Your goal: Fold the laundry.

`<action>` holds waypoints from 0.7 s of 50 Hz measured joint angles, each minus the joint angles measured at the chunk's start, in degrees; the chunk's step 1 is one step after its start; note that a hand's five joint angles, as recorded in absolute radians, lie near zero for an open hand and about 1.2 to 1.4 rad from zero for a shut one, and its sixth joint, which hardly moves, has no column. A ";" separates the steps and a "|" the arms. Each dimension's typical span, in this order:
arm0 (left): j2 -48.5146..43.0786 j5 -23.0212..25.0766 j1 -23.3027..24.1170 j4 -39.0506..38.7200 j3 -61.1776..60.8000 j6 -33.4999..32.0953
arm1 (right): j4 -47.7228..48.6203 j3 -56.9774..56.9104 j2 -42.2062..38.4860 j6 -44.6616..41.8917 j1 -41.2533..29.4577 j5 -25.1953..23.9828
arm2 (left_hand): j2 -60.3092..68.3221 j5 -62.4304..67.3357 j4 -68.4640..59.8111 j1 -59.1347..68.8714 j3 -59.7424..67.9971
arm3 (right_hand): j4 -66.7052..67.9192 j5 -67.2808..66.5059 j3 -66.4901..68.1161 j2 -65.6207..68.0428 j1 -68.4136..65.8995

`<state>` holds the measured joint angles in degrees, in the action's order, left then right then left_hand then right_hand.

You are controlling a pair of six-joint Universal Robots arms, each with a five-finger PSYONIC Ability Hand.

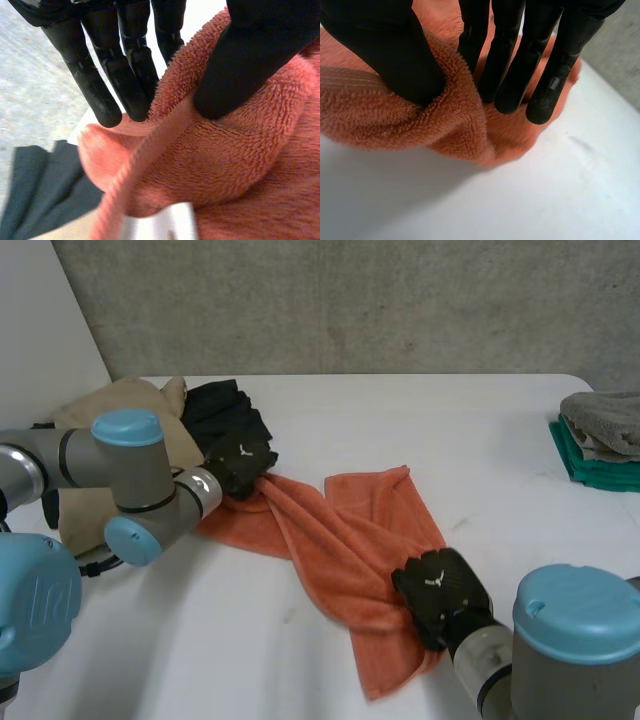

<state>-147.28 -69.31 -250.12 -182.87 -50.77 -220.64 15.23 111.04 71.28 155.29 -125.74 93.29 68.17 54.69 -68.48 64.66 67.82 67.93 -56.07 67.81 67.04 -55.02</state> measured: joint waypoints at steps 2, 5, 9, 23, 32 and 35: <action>0.58 -1.68 0.13 -2.55 0.32 -0.20 | 0.81 -1.41 0.41 -1.85 0.60 0.02 | 0.03 0.01 -0.15 0.00 0.04 | 0.00 0.00 0.00 0.00 -0.31; 3.03 -5.40 0.40 -9.51 1.37 -0.12 | 3.36 -5.37 1.40 -7.41 2.49 0.06 | 0.10 0.01 -0.16 0.00 0.18 | 0.02 0.00 0.00 0.00 -0.98; 7.85 -9.69 0.82 -19.24 2.42 1.47 | 9.59 -12.53 2.42 -15.47 5.83 -0.01 | 0.27 0.00 -0.16 0.00 0.24 | 0.02 0.00 0.00 0.00 -1.28; 25.74 -18.65 1.05 -33.15 -1.67 11.81 | 25.56 -36.33 1.51 -22.90 10.08 -2.27 | 0.33 0.01 -0.16 0.00 0.36 | 0.03 0.00 0.00 0.00 -1.28; 32.70 -18.87 2.88 -32.12 -21.84 12.06 | 18.83 -27.71 1.33 -22.49 10.60 -5.78 | 0.39 0.00 -0.17 0.00 0.44 | 0.04 -0.54 0.00 0.00 -1.28; 33.75 -18.78 4.11 -31.84 -30.09 11.92 | 15.34 -22.37 1.36 -22.44 10.74 -7.33 | 0.47 0.00 -0.17 0.00 0.48 | 0.04 -0.55 0.01 0.00 -1.28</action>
<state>-113.53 -88.09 -246.01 -214.71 -80.86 -208.72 30.57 88.67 72.64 132.85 -115.01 85.96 68.64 54.69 -68.65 64.66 68.30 67.98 -56.62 67.82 67.04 -56.31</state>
